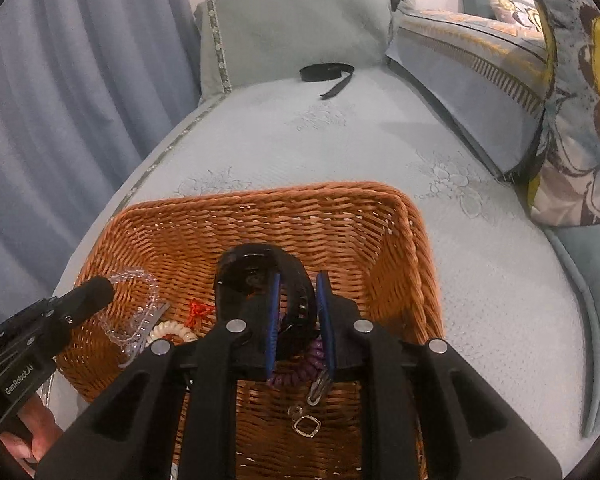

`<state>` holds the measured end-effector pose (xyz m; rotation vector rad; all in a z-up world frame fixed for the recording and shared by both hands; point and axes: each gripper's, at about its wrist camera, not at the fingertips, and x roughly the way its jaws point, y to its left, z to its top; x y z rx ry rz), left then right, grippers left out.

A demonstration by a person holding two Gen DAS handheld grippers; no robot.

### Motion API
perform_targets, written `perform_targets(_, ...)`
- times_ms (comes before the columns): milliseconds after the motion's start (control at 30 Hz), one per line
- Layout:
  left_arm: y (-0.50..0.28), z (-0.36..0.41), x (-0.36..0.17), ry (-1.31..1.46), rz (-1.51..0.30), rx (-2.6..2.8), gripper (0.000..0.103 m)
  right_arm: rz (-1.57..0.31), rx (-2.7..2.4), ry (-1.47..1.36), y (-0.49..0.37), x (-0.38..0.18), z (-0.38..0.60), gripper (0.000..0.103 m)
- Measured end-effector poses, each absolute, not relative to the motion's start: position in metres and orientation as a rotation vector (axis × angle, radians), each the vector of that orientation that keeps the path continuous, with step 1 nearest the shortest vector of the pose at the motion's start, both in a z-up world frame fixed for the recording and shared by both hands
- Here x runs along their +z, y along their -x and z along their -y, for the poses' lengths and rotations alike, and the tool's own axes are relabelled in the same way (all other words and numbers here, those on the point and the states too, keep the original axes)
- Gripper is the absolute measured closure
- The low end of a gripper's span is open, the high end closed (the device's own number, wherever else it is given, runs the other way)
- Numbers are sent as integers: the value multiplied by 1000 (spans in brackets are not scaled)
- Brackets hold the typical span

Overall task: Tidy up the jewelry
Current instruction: 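Lift the watch and bead bracelet into the basket and open both tools, then grasp the small silver charm with the right tool while the left tool grasps the pink star hair clip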

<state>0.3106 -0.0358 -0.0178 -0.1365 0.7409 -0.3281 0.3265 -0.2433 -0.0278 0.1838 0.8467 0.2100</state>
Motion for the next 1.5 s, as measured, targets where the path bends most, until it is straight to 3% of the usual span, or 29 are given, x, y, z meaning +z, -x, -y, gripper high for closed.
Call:
perform_targets(33,-310,33,-18,138,-749,-326,79,-847,202,-184,-326,-26,245,85)
perform_targets(100,-306,28,-15,124,-750,-300,51,-837,181,-183,-321,-21,251,68)
perform_targets(133,-300,25,-12,109,-736,-285,49,-828,175,-186,-319,-17,253,63)
perform_targets(167,-296,24,-10,97,-732,-287,49,-810,176,-195,-312,-11,257,59)
perform_targets(500,-191,-6,32,69,-610,-300,49,-704,285,-195,-204,27,248,58)
perform_targets(767,-137,-22,10,96,-653,-278,53,-748,360,-136,-139,-1,199,58)
perform_targets(1367,-155,-43,-48,143,-778,-241,63,-901,347,-40,-135,-63,141,59)
perform_targets(1500,-158,-44,-50,153,-785,-244,63,-930,335,-14,-146,-70,130,72)
